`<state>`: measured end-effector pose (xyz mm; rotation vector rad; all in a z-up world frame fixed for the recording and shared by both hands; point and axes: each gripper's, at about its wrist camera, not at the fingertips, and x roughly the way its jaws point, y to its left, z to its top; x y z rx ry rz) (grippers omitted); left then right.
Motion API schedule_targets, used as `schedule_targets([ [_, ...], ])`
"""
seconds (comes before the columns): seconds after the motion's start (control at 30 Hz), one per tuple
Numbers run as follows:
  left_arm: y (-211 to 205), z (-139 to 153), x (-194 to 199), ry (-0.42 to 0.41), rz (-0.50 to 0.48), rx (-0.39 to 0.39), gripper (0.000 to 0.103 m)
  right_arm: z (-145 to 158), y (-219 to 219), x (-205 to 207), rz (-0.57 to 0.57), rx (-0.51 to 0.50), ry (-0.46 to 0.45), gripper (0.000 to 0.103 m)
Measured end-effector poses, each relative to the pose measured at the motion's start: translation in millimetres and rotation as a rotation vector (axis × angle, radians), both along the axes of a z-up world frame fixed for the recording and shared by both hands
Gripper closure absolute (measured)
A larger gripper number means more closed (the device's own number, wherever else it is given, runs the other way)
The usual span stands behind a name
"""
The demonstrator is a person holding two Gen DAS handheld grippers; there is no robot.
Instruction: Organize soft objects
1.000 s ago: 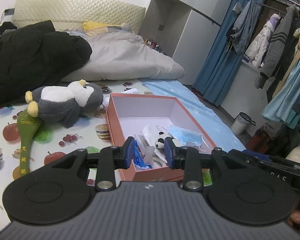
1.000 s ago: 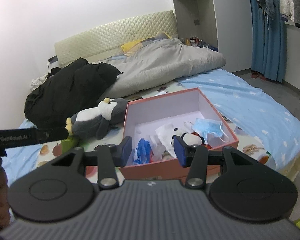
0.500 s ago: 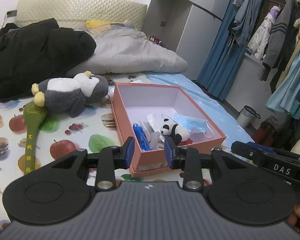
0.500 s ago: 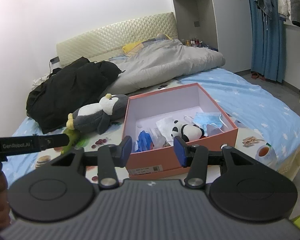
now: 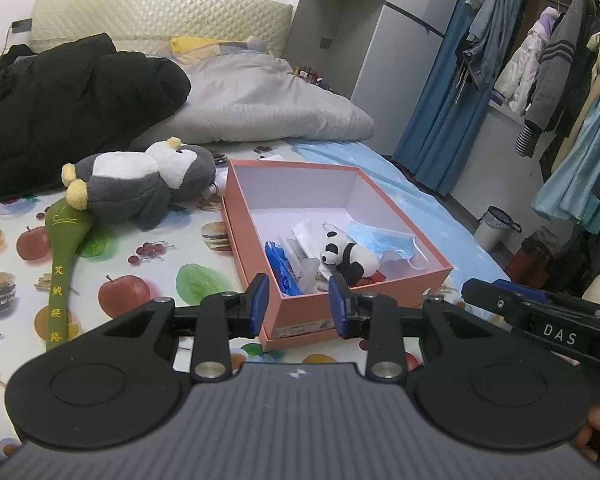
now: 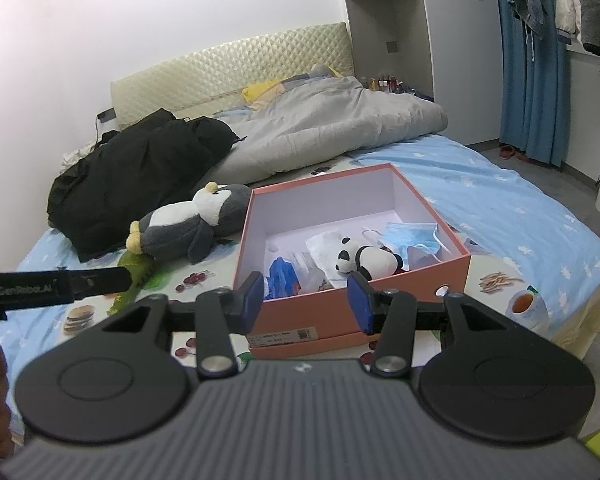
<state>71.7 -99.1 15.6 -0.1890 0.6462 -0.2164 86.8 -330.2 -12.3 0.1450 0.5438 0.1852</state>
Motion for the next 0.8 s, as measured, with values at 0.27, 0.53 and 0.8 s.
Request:
schedule_targets([
  [0.27,5.7,2.1,4.9,0.002,0.004,-0.005,0.039,7.1,-2.9,2.1,0.002,-0.010,-0.023,0.031],
  [0.53,10.6,10.6,7.4,-0.010,0.021,-0.019,0.001,7.9,-7.3,6.1,-0.002,-0.001,-0.021,0.000],
  [0.8,5.0,13.2,11.8,0.019,0.024,0.034,0.000,7.9,-4.2,8.0,-0.011,-0.009,-0.011,0.000],
])
